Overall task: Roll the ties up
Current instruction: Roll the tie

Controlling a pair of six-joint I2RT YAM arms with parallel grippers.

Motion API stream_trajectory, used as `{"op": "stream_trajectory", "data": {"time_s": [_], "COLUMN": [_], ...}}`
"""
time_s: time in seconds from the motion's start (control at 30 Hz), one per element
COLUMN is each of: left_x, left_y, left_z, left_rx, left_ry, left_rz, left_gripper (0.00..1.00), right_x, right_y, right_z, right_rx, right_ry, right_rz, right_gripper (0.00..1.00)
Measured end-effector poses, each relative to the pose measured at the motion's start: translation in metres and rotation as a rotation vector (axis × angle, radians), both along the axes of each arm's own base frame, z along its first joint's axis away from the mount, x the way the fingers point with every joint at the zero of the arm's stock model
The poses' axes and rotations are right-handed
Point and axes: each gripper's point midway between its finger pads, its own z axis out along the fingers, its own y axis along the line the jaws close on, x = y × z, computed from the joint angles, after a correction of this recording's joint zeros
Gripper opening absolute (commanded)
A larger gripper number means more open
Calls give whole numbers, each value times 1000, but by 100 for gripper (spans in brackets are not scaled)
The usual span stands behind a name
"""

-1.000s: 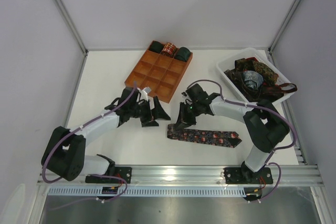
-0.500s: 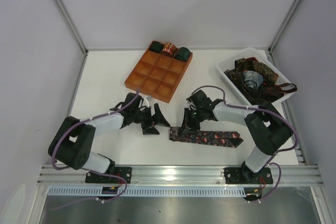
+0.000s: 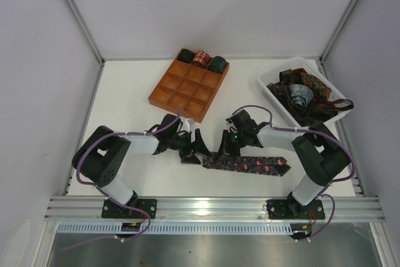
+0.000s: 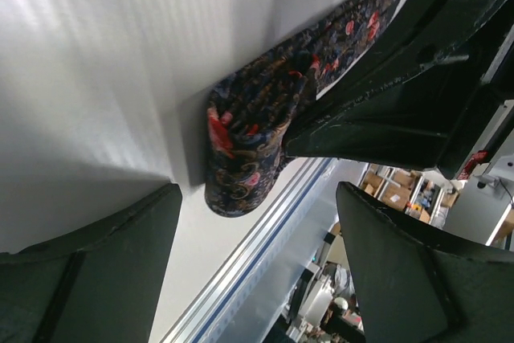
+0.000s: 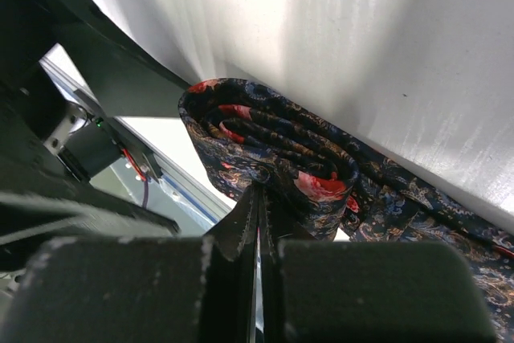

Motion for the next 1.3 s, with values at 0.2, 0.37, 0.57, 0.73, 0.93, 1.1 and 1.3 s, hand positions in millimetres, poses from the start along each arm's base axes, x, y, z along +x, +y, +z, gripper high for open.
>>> {"op": "stream_trajectory", "data": {"time_s": [0.2, 0.37, 0.57, 0.73, 0.93, 1.1, 1.3], "left_x": [-10, -15, -15, -14, -12, -10, 6], "left_y": [-16, -22, -23, -24, -26, -26, -15], "left_z": [-2, -6, -10, -17, -21, -21, -15], "left_rx": [-28, -31, -25, -13, -12, 6, 138], "left_ry": [7, 22, 33, 39, 30, 12, -95], "left_rz": [-42, -57, -51, -44, -46, -59, -64], "left_gripper": [79, 68, 57, 32, 1, 0, 0], "right_x": [0, 0, 0, 0, -3, -2, 10], "right_y": [-3, -2, -3, -3, -1, -3, -2], "right_z": [0, 0, 1, 0, 0, 2, 17], "right_rx": [11, 15, 15, 14, 7, -21, -57], "right_ry": [6, 3, 2, 2, 3, -4, -56], "right_rz": [-13, -13, -14, -14, -4, 11, 45], "right_gripper": [0, 0, 0, 0, 0, 3, 5]}}
